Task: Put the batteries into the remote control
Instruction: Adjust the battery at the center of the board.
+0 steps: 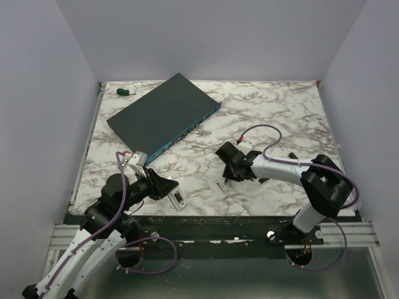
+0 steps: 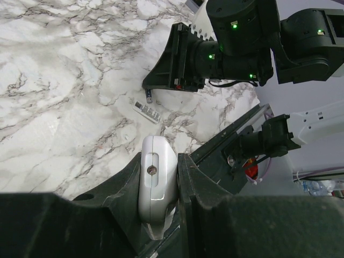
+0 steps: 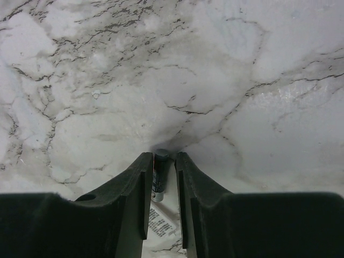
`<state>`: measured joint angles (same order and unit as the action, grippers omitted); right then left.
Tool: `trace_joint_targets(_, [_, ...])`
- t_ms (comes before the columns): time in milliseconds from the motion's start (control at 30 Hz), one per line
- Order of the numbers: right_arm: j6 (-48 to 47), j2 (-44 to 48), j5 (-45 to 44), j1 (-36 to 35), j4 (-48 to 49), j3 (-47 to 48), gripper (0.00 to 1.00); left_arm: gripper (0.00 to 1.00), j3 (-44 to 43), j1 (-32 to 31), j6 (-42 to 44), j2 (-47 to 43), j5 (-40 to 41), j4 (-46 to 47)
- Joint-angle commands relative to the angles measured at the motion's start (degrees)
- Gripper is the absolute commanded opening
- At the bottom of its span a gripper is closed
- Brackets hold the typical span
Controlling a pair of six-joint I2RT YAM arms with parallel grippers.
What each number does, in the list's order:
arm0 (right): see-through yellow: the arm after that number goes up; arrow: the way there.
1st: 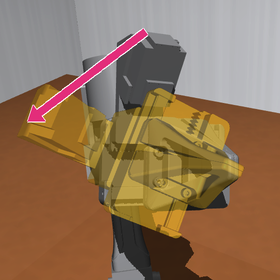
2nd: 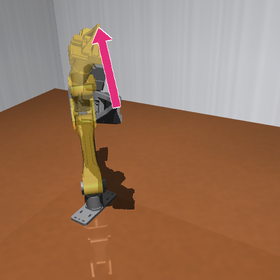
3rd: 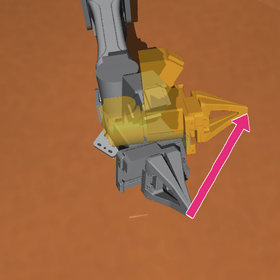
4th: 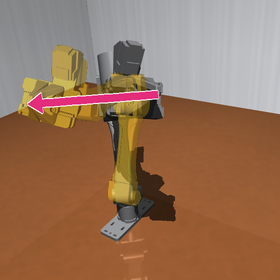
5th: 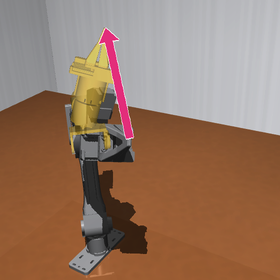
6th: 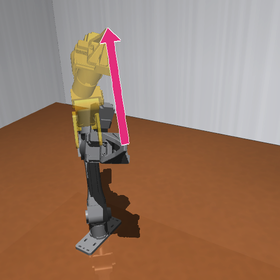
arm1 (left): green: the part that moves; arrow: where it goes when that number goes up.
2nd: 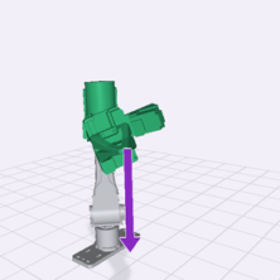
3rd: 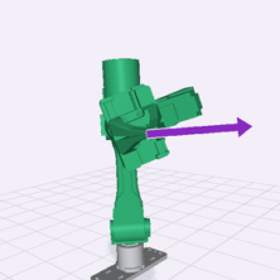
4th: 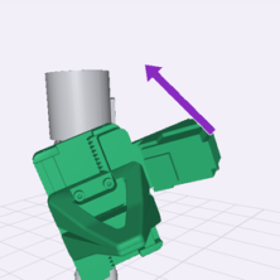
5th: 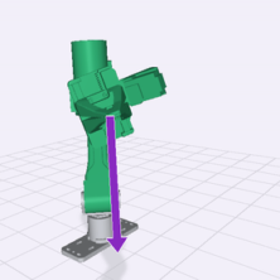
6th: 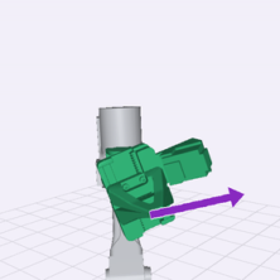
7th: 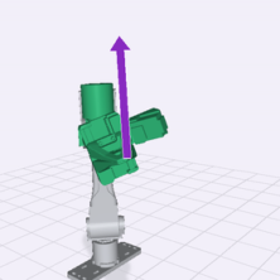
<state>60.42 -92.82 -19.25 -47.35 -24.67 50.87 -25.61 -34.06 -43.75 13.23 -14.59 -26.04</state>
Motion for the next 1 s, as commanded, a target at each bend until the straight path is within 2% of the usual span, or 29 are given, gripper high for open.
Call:
trace_joint_targets(0, [-2.76, -2.96, -3.28, -0.96, -9.25, 0.80, 0.30, 0.00, -0.97, 0.41, 0.08, -0.53, -0.27, 0.84])
trace_joint_targets(467, [-2.63, -5.78, -1.74, -3.10, -10.73, 3.70, 0.21, 0.00, -1.41, 0.40, 0.29, -0.94, -0.09, 0.22])
trace_joint_targets(633, [-2.57, -4.89, -1.93, -3.32, -10.66, 3.34, 0.09, 0.00, -1.49, 0.32, 0.14, -0.66, -0.39, 0.65])
trace_joint_targets(767, [-1.79, -1.10, -3.06, -3.32, -9.65, 2.14, 0.01, 0.00, -1.72, 0.39, 0.07, -0.51, -0.36, 0.64])
trace_joint_targets(967, [-4.62, 12.81, -2.72, -3.32, 0.21, -2.44, 0.01, 0.00, -2.67, 0.41, 0.01, -0.23, -0.10, 0.58])
